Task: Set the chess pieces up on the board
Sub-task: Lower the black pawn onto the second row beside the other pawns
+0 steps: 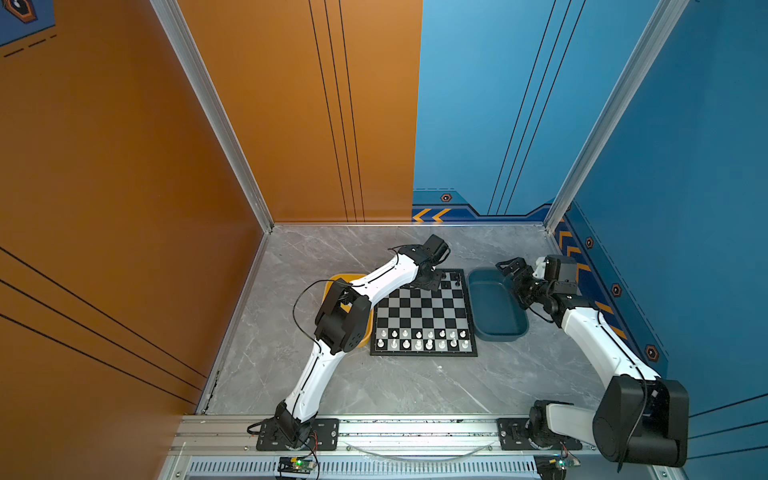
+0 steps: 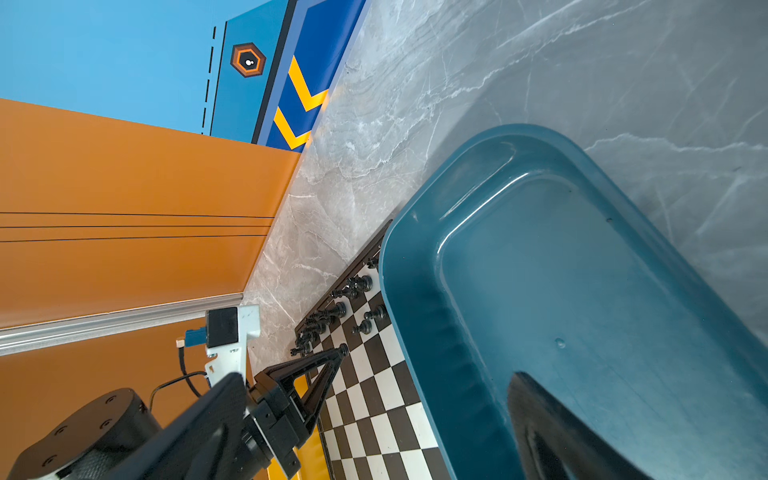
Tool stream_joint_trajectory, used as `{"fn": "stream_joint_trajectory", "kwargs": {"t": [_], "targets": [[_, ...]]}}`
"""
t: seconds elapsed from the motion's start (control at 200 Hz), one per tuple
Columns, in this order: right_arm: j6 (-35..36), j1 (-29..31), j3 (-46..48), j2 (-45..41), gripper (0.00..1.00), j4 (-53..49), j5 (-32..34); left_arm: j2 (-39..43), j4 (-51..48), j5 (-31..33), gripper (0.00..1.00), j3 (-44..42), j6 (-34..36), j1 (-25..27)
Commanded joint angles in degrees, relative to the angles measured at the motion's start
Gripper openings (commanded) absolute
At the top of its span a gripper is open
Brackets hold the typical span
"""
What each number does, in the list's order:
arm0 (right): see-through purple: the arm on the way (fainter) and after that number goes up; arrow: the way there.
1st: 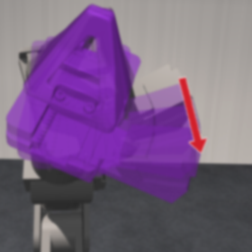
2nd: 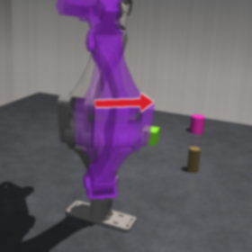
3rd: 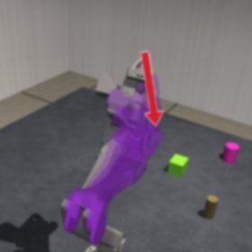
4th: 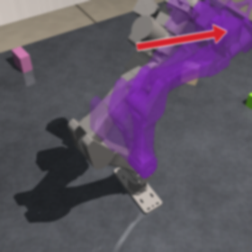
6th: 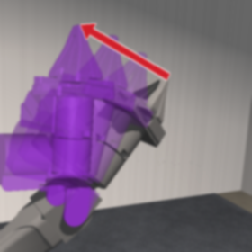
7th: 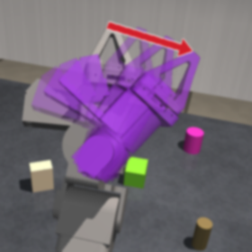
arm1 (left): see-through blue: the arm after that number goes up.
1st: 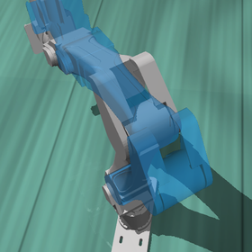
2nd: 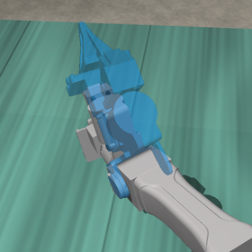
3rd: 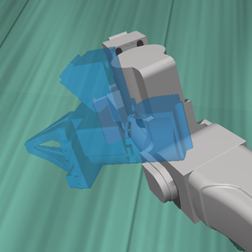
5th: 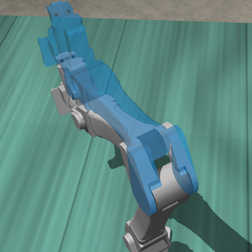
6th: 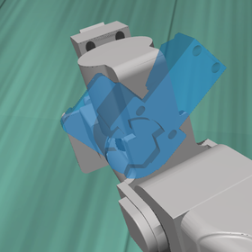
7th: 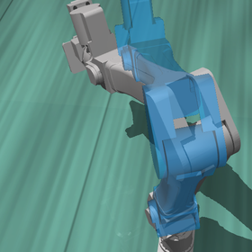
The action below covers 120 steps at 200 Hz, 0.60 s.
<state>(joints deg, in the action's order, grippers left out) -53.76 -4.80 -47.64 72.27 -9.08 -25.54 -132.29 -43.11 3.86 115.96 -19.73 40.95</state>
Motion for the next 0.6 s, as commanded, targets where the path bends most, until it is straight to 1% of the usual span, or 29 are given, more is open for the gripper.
{"fn": "stream_joint_trajectory", "kwargs": {"t": [0.0,0.596], "targets": [[1.73,-0.37,-1.05,0.64,1.0,-1.09,-0.83,-1.33,-1.37,2.87,0.0,1.81,0.22,0.53],[1.51,-0.39,-1.04,0.77,1.0,-1.02,-0.91,-5.23,-1.36,4.1,0.0,4.29,-1.09,0.01]]}}
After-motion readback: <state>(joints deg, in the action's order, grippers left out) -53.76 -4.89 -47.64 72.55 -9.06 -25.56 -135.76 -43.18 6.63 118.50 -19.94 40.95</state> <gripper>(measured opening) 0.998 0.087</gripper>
